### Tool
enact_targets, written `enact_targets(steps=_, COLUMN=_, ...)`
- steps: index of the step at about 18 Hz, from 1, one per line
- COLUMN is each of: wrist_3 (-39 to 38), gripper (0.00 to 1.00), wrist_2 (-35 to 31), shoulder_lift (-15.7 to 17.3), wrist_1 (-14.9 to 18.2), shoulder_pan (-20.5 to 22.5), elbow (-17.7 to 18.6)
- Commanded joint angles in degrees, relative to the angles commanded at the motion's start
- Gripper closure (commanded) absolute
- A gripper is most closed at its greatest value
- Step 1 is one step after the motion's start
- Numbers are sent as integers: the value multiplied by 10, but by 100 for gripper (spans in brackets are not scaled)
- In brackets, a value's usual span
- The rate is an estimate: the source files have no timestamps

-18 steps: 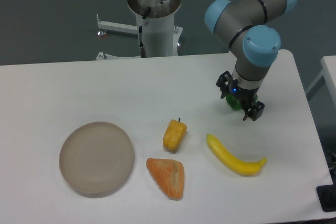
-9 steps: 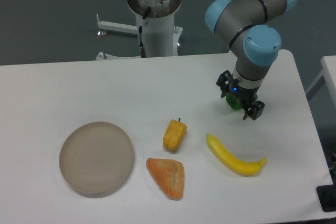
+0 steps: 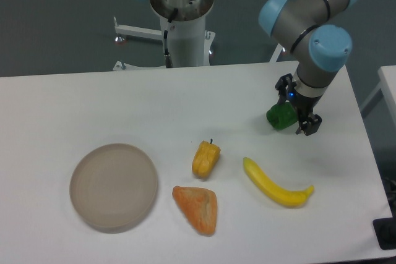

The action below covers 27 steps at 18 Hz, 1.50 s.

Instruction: Pick up the green pepper from the table

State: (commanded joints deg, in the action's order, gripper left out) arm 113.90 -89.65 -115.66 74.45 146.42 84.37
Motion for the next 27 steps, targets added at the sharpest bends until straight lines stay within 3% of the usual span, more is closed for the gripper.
enact_targets(steps=13, wrist_3=7, gripper=0, wrist_2=5, shoulder_lift=-11, wrist_1=-2, shoulder_pan=4, elbow=40)
enact_targets(steps=14, wrist_3=9, gripper=6, wrist_2=5, shoulder_lift=-11, wrist_1=-2, shoulder_pan=4, elbow=45)
enact_targets(steps=15, wrist_3=10, gripper=19, wrist_2=5, shoulder_lift=-11, wrist_1=-3, shoulder_pan=4, elbow=50)
enact_targets(steps=17, wrist_3=3, gripper=54, wrist_2=5, shoulder_lift=-8, wrist_1=-2, shoulder_pan=5, elbow=53)
enact_targets(steps=18, wrist_3=-3, gripper=66, wrist_2=4, shoulder_lift=-4, wrist_1=2, shoulder_pan=1, elbow=52)
enact_targets(steps=21, wrist_3=-34, gripper=70, wrist_2=-3, shoulder_lift=10, wrist_1=6, shoulder_pan=0, elbow=47)
enact_targets(steps=25, wrist_3=-176, gripper=72, wrist_2=4, shoulder_lift=19, wrist_1=11, shoulder_pan=-29, elbow=10)
enact_targets(steps=27, wrist_3=-239, gripper=69, wrist_2=5, shoulder_lift=17, wrist_1=31, shoulder_pan=-55, elbow=-18)
